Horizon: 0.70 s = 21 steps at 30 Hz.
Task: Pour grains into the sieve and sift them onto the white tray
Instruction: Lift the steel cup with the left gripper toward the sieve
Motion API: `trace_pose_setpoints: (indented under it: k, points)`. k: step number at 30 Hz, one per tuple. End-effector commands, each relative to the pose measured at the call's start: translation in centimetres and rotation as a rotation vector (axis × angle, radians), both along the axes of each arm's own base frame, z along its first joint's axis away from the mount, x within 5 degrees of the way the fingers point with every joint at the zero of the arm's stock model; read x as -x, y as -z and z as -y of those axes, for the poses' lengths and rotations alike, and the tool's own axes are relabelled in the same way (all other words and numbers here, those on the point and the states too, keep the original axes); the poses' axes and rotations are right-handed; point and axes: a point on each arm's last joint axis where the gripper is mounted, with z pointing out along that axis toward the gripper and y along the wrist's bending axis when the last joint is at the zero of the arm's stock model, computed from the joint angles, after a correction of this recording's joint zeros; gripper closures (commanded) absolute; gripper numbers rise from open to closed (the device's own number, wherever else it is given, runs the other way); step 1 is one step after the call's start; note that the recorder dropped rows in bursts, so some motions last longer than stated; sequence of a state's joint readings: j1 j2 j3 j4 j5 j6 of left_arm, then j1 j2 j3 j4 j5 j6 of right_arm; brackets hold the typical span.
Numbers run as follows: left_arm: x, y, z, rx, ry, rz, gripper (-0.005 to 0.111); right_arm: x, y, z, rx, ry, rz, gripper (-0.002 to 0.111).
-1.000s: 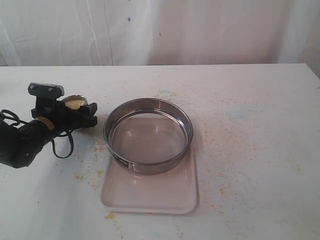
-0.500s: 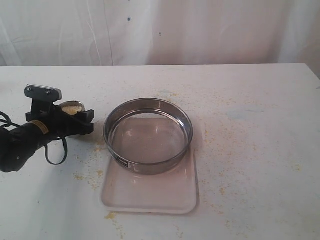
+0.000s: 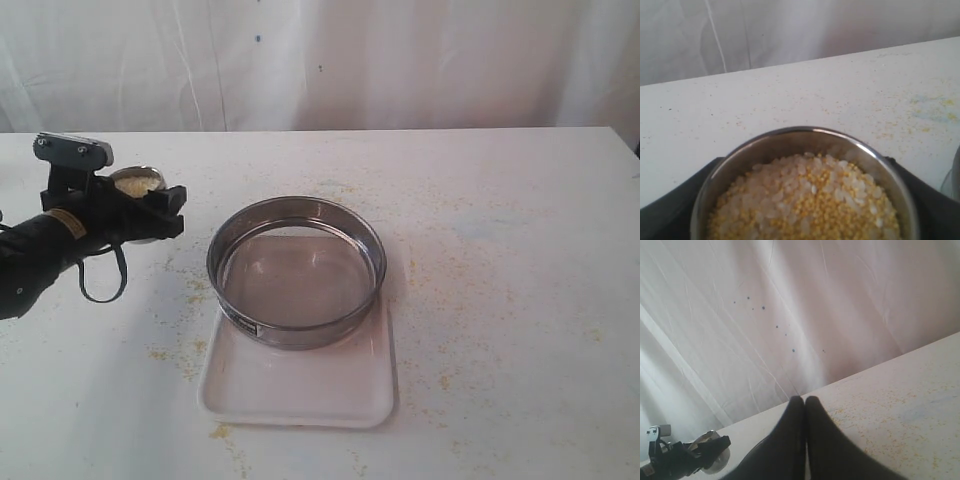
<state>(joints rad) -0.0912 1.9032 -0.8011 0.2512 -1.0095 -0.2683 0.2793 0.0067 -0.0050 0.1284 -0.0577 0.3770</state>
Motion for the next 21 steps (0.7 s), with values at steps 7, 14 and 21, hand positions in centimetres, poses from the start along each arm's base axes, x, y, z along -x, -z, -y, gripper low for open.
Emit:
trace_pose_setpoints:
  k: [7,14,21]
  points:
    - [1.5,-4.9,2.2,-0.079,0.09,0.052,0.107,0.0,0.0,0.0,-0.001,0.001,0.012,0.108]
    - [2.2,-6.7,6.5,-0.235,0.222,-0.005,0.107,0.0,0.0,0.0,-0.001,0.001,0.012,0.108]
    - [2.2,-8.4,11.0,-0.454,0.371,-0.075,0.107,0.0,0.0,0.0,-0.001,0.001,0.012,0.108]
